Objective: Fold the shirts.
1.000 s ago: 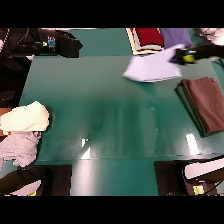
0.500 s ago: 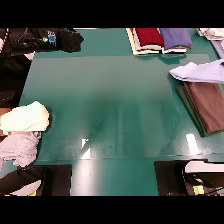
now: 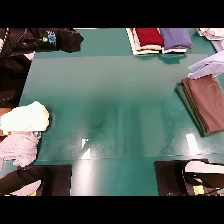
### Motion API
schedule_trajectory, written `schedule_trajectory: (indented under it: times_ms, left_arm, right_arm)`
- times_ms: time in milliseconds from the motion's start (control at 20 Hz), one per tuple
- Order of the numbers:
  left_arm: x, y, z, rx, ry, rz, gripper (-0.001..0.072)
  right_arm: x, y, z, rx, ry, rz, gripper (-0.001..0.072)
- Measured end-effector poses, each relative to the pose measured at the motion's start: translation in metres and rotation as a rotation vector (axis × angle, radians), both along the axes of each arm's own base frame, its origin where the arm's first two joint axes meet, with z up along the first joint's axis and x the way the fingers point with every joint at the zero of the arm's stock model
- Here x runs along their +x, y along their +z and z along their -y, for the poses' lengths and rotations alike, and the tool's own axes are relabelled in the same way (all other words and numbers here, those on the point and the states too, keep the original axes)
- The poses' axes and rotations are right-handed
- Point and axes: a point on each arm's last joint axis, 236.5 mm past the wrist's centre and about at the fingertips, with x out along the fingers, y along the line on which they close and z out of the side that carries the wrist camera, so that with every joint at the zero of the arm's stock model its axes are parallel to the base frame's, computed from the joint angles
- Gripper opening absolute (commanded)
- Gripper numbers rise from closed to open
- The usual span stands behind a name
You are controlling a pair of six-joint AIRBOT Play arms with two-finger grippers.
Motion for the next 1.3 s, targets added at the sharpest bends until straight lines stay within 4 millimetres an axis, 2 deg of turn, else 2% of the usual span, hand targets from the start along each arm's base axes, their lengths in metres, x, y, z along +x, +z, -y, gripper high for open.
schedule_trajectory:
  times_ms: [200, 300, 400, 600, 650, 700, 750, 800, 900, 1000, 1100, 1200, 1300]
  left_arm:
    - [-0.001, -0.002, 0.000, 0.007, -0.002, -0.008, 0.0022]
    - [-0.002, -0.004, 0.000, 0.011, -0.004, -0.013, 0.0023]
    - [-0.003, -0.006, -0.001, 0.020, -0.007, -0.017, 0.0022]
    - [-0.004, -0.009, -0.001, 0.041, -0.017, -0.021, 0.0022]
    - [-0.005, -0.010, -0.001, 0.045, -0.018, -0.021, 0.0022]
    - [-0.005, -0.010, -0.001, 0.048, -0.020, -0.022, 0.0022]
    - [-0.005, -0.011, -0.002, 0.051, -0.021, -0.023, 0.0022]
    - [-0.005, -0.011, -0.002, 0.053, -0.023, -0.023, 0.0022]
    - [-0.006, -0.012, -0.002, 0.056, -0.024, -0.026, 0.0022]
    - [-0.006, -0.012, -0.002, 0.057, -0.025, -0.026, 0.0023]
    - [-0.006, -0.012, -0.002, 0.058, -0.025, -0.026, 0.0023]
    - [-0.006, -0.012, -0.002, 0.059, -0.025, -0.026, 0.0023]
    - [-0.006, -0.012, -0.002, 0.059, -0.025, -0.026, 0.0023]
  right_arm:
    - [-0.026, -0.024, -0.001, -0.022, -0.007, -0.115, 0.0017]
    - [-0.048, -0.043, 0.003, -0.037, -0.034, -0.190, 0.0017]
    - [-0.075, -0.065, 0.010, -0.051, -0.071, -0.273, 0.0017]
    - [-0.145, -0.115, 0.027, -0.052, -0.171, -0.467, 0.0020]
    - [-0.162, -0.127, 0.030, -0.042, -0.198, -0.506, 0.0068]
    - [-0.178, -0.138, 0.032, -0.028, -0.223, -0.544, 0.0295]
    - [-0.193, -0.147, 0.033, -0.011, -0.243, -0.574, 0.0478]
    - [-0.205, -0.156, 0.034, 0.007, -0.265, -0.597, 0.0536]
    - [-0.221, -0.165, 0.036, 0.036, -0.297, -0.621, 0.0535]
    - [-0.217, -0.162, 0.032, 0.067, -0.299, -0.585, 0.0534]
    - [-0.192, -0.144, 0.022, 0.083, -0.263, -0.497, 0.0534]
    - [-0.155, -0.119, -0.003, 0.092, -0.174, -0.391, 0.0534]
    - [-0.113, -0.092, -0.047, 0.085, -0.035, -0.291, 0.0533]
